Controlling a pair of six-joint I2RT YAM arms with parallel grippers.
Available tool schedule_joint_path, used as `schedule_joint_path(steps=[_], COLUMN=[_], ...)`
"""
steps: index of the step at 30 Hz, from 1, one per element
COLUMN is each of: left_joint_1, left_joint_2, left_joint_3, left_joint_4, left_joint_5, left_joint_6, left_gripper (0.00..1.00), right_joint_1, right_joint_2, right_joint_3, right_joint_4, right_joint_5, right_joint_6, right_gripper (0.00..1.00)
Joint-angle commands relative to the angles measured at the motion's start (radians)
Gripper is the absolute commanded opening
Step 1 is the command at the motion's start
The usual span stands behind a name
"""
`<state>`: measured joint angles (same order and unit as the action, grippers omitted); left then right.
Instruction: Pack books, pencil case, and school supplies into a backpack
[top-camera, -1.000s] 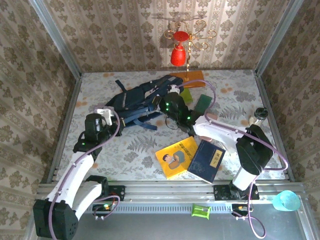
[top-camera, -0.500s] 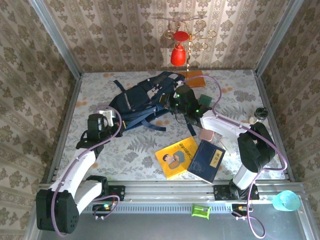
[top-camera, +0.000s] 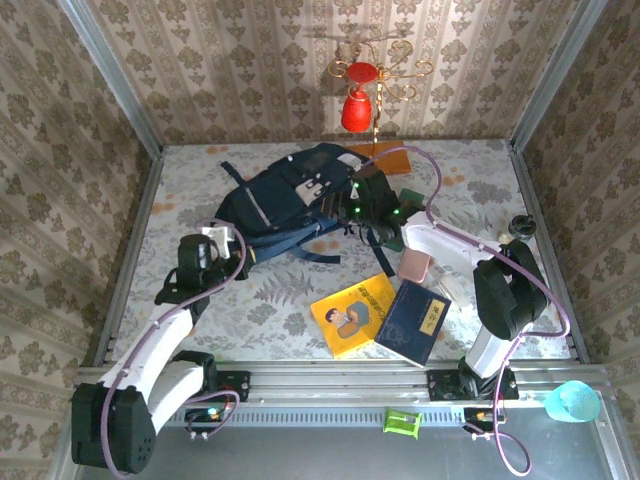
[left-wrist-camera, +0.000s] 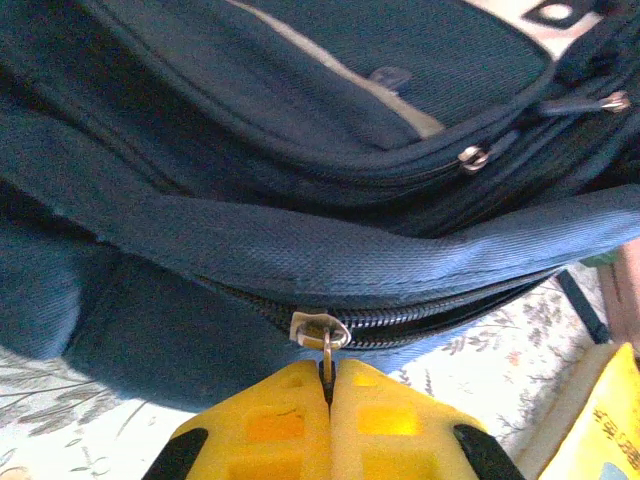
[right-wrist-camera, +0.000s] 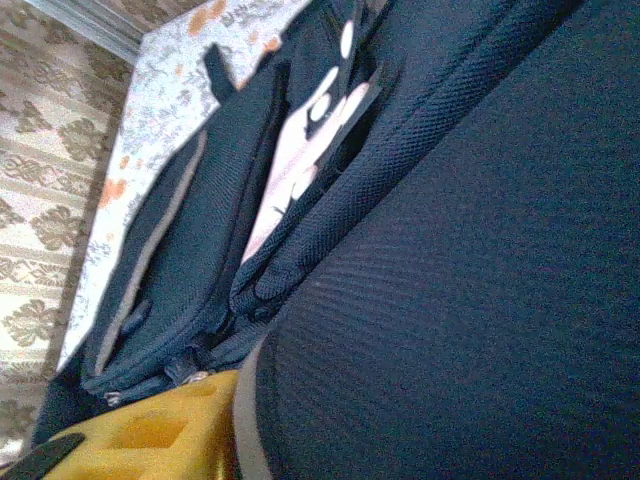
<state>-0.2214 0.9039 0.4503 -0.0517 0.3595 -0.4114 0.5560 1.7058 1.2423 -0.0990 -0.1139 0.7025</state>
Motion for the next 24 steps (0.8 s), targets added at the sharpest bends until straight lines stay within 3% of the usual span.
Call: schedule_joint_path(steps=[1, 5, 9, 13, 17, 24], left_joint_1=[-0.030, -0.051, -0.068, -0.075, -0.078, -0.079], left_joint_2=[0.007, 0.025, 0.036, 0.043, 0.039, 0.036], left_joint_3=[0.012, 0.017, 0.012, 0.012, 0.007, 0.010], left_joint_4=[0.058, 0.055, 0.062, 0.053, 0.049, 0.026], left_joint_5=[0.043, 0.039, 0.037, 0.038, 0.041, 0.035], left_joint_6=[-0.035, -0.037, -0.033, -0.018, -0.012, 0.010], left_gripper=[0.00, 0.00, 0.00, 0.00, 0.00, 0.00], right_joint_1=[0.004, 0.040, 0.093, 0.112, 0.154, 0.251], right_joint_2=[-0.045, -0.101, -0.171, -0.196, -0.198, -0.085], right_joint_3=[-0.041, -0.141, -0.201, -0.244, -0.324, -0.293], right_joint_4=[-0.025, 0.053, 0.080, 0.054, 0.139, 0.287], right_joint_5=[-0.038, -0.084, -0.012, 0.064, 0.096, 0.113], right_joint_6=[0.006, 0.093, 0.137, 0.199, 0.334, 0.473], right_gripper=[0.56, 0.83, 1.00, 1.00, 1.00, 0.95])
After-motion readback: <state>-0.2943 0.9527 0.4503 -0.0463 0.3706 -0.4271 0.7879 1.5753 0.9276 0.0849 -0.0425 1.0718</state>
